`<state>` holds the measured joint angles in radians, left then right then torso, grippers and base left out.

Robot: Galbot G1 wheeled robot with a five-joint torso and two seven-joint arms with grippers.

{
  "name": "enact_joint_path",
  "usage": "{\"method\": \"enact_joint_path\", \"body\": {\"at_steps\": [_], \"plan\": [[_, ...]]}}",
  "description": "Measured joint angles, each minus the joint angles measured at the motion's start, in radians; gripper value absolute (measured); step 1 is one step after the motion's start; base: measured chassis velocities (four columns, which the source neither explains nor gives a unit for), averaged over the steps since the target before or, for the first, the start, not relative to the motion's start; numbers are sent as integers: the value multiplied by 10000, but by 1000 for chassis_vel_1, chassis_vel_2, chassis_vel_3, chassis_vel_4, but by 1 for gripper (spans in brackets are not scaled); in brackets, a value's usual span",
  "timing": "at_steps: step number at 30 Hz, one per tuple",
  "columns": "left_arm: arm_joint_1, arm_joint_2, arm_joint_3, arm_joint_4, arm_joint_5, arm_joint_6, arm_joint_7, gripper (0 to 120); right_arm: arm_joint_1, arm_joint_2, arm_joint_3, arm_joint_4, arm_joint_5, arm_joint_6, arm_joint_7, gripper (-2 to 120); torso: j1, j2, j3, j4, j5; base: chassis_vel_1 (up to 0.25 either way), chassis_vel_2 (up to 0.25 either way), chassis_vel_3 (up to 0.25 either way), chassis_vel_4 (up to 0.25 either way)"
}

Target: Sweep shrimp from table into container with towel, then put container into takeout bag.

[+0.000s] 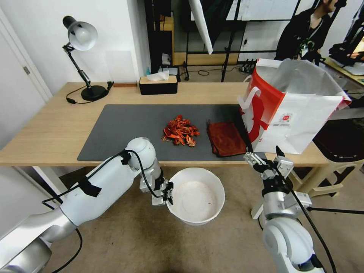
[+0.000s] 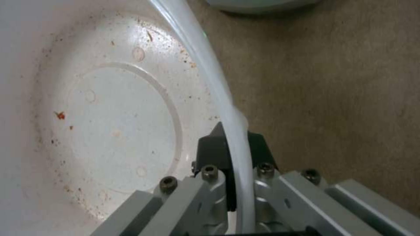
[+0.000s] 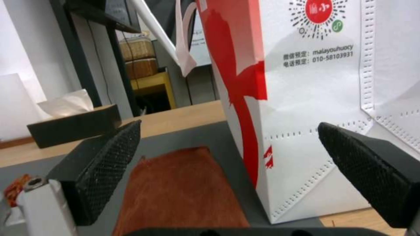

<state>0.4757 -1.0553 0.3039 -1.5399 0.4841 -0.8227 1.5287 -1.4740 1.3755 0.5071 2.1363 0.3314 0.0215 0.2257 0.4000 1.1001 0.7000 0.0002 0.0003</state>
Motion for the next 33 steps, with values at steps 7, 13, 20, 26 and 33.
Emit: {"method": "enact_joint_path", "body": {"at_steps": [7, 13, 20, 26, 33], "plan": [[-26, -4, -9, 187, 18, 0, 1, 0, 133, -133, -12, -120, 98, -63, 23, 100, 0, 0, -1, 0, -4, 0, 0, 0, 0], [-66, 163, -123, 318, 35, 0, 2, 0, 554, -387, -79, -393, 337, -195, 35, 100, 0, 0, -1, 0, -3, 0, 0, 0, 0], [82, 379, -394, 94, 63, 0, 4, 0, 1008, -830, -174, -587, 703, -372, 63, 100, 0, -1, 0, -2, -2, 0, 0, 0, 0], [245, 545, -556, -68, 58, 0, 4, 0, 1481, -1175, -460, -770, 811, -702, 207, 100, 0, -1, 0, 0, -4, 0, 0, 0, 0], [389, 608, -684, -163, 59, 0, 4, 0, 1822, -1669, -825, -869, 956, -929, 370, 100, 0, -2, 0, -3, -4, 0, 0, 0, 0]]}}
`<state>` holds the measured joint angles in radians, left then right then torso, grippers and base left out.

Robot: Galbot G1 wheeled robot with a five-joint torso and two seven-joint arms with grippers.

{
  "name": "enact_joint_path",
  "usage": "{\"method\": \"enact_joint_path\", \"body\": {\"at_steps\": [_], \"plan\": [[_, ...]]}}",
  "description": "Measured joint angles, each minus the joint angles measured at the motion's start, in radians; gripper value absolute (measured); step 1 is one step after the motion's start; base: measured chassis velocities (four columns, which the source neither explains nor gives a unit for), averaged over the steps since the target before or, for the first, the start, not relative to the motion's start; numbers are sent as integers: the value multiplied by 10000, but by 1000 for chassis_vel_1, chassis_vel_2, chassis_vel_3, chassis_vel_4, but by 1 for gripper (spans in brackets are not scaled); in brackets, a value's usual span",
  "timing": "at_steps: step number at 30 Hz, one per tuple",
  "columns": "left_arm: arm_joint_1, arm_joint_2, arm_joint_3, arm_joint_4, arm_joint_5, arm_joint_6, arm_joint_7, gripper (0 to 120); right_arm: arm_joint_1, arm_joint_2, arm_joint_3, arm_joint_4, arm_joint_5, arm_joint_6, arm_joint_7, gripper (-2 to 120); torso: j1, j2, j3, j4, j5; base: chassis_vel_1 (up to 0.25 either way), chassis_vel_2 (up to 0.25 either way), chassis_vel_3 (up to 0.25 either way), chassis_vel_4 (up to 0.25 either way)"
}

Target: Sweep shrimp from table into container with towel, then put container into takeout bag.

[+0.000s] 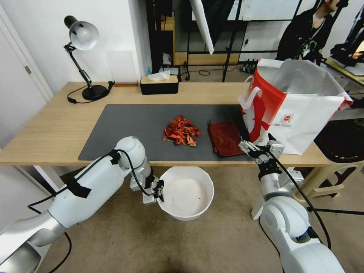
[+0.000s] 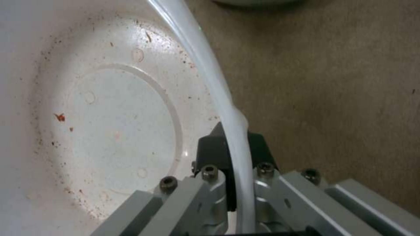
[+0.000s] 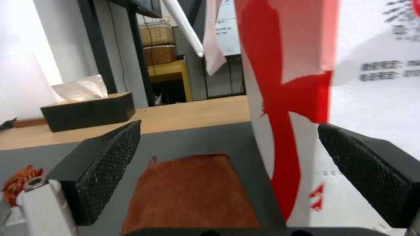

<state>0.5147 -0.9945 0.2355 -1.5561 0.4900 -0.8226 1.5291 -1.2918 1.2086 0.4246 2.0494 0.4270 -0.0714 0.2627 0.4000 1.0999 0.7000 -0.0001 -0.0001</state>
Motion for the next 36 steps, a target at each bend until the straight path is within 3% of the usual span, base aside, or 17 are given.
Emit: {"method": "enact_joint_path", "body": {"at_steps": [18, 34, 36], "plan": [[219, 193, -215, -87, -10, 0, 1, 0, 1352, -531, -1006, -319, 756, -1292, 1140, 100, 0, 0, 0, 0, 0, 0, 0, 0, 0], [383, 161, -304, -43, -17, 0, 1, 0, 2467, -654, -2014, -1035, 1181, -1794, 1769, 100, 0, 0, 1, 2, 1, 0, 0, 0, 0], [358, 186, -340, -20, -39, 0, 0, 0, 2718, -634, -2197, -1206, 1366, -2337, 2083, 100, 0, 0, 1, 0, 0, 0, 0, 0, 0]]}}
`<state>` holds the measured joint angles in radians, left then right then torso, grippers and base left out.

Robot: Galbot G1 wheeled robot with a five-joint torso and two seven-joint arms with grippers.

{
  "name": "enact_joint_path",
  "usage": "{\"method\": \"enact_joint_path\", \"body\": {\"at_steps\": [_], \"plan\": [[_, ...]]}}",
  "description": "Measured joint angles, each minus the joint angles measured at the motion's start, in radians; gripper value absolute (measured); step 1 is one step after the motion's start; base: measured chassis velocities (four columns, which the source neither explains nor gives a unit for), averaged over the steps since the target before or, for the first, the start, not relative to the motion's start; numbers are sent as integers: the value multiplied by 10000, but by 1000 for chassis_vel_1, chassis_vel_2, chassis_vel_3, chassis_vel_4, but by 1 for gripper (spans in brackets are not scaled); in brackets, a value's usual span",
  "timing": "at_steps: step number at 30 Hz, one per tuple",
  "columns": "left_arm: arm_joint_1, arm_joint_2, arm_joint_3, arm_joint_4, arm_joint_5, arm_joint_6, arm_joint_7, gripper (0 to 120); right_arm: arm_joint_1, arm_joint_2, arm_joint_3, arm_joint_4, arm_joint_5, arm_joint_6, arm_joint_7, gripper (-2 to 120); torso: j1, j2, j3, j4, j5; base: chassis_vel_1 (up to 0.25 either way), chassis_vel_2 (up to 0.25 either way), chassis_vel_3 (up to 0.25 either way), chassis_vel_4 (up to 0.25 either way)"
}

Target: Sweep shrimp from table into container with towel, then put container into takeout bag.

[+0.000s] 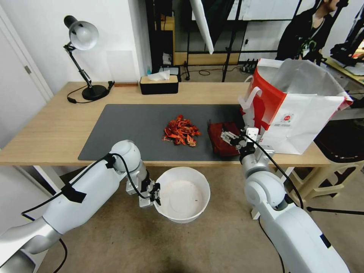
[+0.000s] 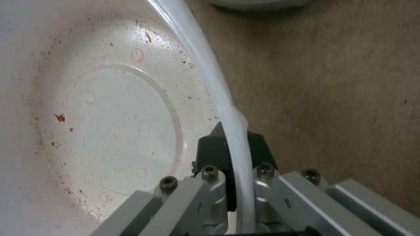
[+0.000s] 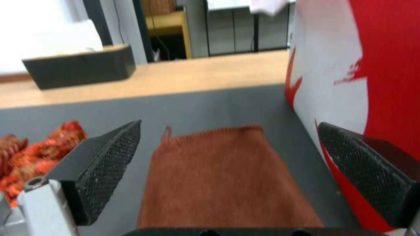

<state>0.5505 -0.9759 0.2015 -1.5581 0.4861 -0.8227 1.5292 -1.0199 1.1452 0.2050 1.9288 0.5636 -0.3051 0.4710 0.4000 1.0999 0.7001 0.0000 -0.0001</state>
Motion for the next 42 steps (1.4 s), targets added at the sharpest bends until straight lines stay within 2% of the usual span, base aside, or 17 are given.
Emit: {"method": "enact_joint_path", "body": {"at_steps": [29, 42], "plan": [[201, 39, -158, -70, -57, 0, -1, 0, 697, -32, -672, -618, 1039, -1959, 885, 100, 0, 0, -1, 0, 1, 0, 0, 0, 0], [231, 2, -216, -74, -66, 0, -2, 0, 785, -25, -662, -833, 1079, -2182, 852, 100, 0, 2, -2, 0, 1, 0, 0, 0, 0]]}}
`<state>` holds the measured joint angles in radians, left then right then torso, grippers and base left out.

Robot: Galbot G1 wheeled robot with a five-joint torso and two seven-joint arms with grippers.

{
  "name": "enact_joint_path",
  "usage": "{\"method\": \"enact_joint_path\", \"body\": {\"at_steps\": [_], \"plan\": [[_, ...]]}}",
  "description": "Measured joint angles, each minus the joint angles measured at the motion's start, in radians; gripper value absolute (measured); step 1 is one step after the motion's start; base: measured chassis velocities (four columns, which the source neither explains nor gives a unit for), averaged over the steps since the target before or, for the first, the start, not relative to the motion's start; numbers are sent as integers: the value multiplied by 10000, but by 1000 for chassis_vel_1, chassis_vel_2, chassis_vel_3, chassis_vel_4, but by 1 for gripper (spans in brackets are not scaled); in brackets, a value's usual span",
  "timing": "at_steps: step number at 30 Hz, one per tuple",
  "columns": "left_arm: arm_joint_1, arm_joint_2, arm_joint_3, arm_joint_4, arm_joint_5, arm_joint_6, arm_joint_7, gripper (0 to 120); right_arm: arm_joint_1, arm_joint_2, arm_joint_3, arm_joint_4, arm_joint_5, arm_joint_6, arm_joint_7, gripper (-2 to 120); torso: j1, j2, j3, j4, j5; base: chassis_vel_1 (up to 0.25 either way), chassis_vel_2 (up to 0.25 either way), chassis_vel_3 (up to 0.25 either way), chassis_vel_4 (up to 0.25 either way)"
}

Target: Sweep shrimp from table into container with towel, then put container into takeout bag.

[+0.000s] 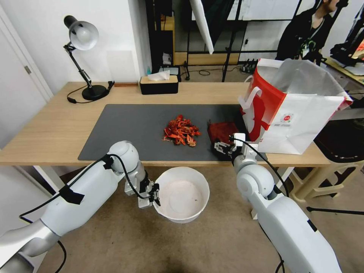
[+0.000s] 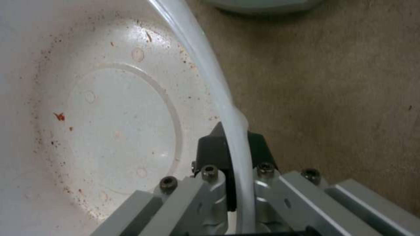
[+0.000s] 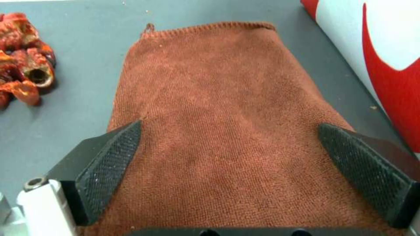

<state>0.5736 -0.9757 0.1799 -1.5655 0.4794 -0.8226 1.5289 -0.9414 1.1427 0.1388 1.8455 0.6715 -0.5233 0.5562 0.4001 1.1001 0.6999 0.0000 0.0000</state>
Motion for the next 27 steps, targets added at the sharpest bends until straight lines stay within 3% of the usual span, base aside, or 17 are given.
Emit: {"method": "enact_joint_path", "body": {"at_steps": [12, 19, 27], "plan": [[-90, -92, -22, 85, -35, 0, 0, 0, 114, 22, -22, -129, 93, -111, -32, 96, 0, 0, 0, 0, -1, 0, 0, 0, 0], [-151, -113, -48, 121, -83, 0, 0, 0, 157, 50, -54, -189, 113, -149, -5, 71, -2, 0, 0, -1, -1, 0, 0, 0, 0], [-160, -129, -70, 127, -131, 0, 0, 0, 121, 55, -43, -151, 209, -287, 80, 51, -3, 1, -1, 1, -2, 0, 0, 0, 0]]}}
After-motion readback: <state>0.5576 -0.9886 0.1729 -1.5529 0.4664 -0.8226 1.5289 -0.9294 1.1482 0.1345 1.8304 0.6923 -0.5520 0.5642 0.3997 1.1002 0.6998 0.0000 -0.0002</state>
